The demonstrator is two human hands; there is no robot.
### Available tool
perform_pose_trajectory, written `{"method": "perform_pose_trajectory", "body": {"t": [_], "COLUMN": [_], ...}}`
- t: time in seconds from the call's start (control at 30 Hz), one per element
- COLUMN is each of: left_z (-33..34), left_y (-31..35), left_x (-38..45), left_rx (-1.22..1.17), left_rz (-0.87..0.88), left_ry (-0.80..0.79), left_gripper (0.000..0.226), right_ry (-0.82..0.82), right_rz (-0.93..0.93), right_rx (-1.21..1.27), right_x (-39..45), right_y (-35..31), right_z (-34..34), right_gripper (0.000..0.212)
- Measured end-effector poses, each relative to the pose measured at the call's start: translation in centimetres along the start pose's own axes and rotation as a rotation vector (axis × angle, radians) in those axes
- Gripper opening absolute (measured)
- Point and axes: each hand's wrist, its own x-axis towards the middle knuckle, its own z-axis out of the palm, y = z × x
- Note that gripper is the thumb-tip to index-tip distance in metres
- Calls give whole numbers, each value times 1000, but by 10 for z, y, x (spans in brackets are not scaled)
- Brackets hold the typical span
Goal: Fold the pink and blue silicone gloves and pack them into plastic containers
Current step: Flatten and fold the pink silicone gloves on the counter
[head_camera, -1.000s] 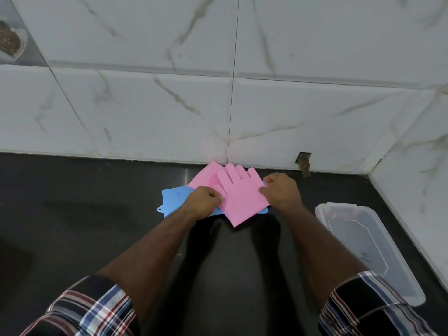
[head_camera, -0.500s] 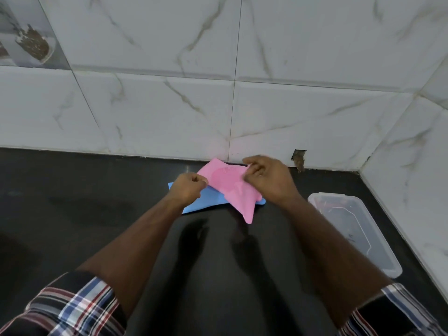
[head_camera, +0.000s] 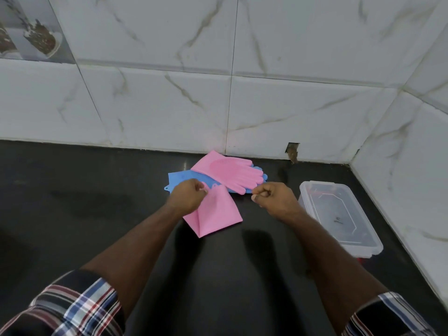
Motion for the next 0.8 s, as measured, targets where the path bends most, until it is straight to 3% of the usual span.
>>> {"method": "perform_pose_trajectory", "body": {"t": [0.07,0.13,0.3,0.43,0.5,0.57,0.67,0.73,0.8], "left_z": [11,19,32,35,34,29,16,5,-4], "left_y": [-3,-5,-4,3,9,17,21,17,8], "left_x": [-4,-9,-17,-19,-22,-30,-39,-36,-28], "left_rx": [139,172,131,-105,-223,-299,-481,-528,-331], "left_rz": [-19,-73,-172,-239,-181,-59,69,105,135], "left_ry": [-68,-98,-74,-64,-90,-227,-519,-428,-199], "left_gripper": [52,59,63,52,44,38,26,20,19], "right_ry": [-40,-81,-158,-166,-99,-4,359,597,682], "right_rz": [19,33,44,102,145,193,166,75,-31], "right_rx": [-7,-21,-19,67,171,248,203,150,117], "right_x": [-5,-9,-14,-14,-11,-6,1,1,1], "right_y": [3,4,-4,-11,-15,-20,-19,-15,-12], "right_z": [6,11,28,41,44,42,31,18,10], "right_gripper": [10,14,15,12,13,24,28,22,17]}}
